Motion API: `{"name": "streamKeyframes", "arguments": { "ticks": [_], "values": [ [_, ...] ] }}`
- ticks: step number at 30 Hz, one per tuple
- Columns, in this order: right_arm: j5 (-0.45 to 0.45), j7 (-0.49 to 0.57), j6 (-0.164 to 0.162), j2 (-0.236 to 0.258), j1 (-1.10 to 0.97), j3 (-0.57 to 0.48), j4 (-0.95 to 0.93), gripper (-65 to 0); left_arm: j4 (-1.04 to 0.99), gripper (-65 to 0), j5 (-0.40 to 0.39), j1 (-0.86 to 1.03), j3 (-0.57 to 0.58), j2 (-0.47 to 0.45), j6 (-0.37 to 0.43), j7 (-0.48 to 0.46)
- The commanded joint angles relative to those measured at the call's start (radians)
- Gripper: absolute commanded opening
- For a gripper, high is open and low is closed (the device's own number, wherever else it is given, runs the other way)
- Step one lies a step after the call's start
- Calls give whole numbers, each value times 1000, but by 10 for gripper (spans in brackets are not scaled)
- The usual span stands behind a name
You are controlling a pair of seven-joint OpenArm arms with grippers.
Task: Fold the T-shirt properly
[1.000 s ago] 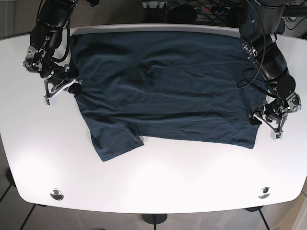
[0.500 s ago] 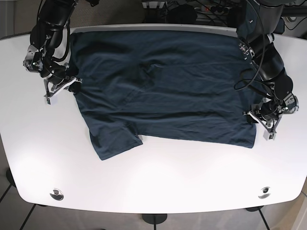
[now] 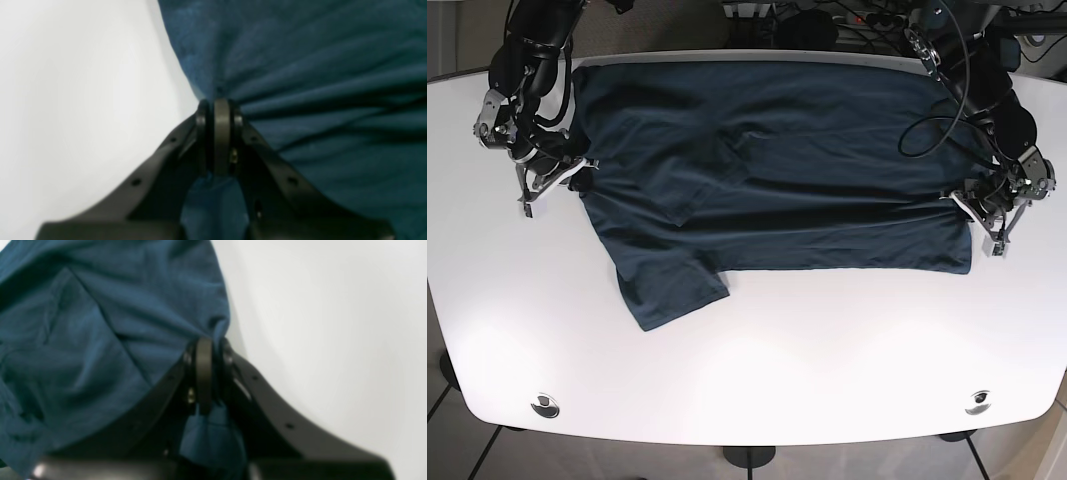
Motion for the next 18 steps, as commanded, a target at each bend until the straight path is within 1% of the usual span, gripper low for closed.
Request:
{"name": "streamKeyframes", "arguments": {
  "ticks": [1,5,6,7,8,9,12,13,14,16,17,18],
  "values": [
    [12,20,2,4,34,-1,49,-628,44,-647,-18,-36,2,-13,1,-23],
    [12,15,2,7,106,-3,47,-628,37,-647,-21,-114,3,-13,1,-23],
    [12,14,4,15,129,-7,47,-628,37,-647,-21,-140,3,-13,1,-23],
    [12,14,1,30,166,-39,46,-628,37,-647,-21,-186,8,-13,1,-9],
    [12,14,-1,46,203,-76,46,-628,37,-647,-21,-238,29,-13,1,25],
    [12,15,-1,55,238,-92,46,-628,37,-647,-22,-274,45,-13,1,40],
    [12,14,-2,63,358,-115,43,-628,37,-647,-18,-404,82,-15,1,72],
    [12,14,-2,66,436,-150,9,-628,36,-647,-18,-461,100,-15,1,71],
    [12,14,-2,86,524,-179,-45,-628,10,-647,-21,-524,129,-15,1,71],
    [12,17,-2,95,650,-207,-138,-628,-59,-647,-21,-628,151,-22,1,66],
    [12,20,-2,98,723,-222,-190,-628,-102,-647,-18,-683,149,-39,1,64],
    [12,30,-1,106,835,-250,-276,-628,-185,-647,-24,-769,152,-64,1,43]
  ]
}}
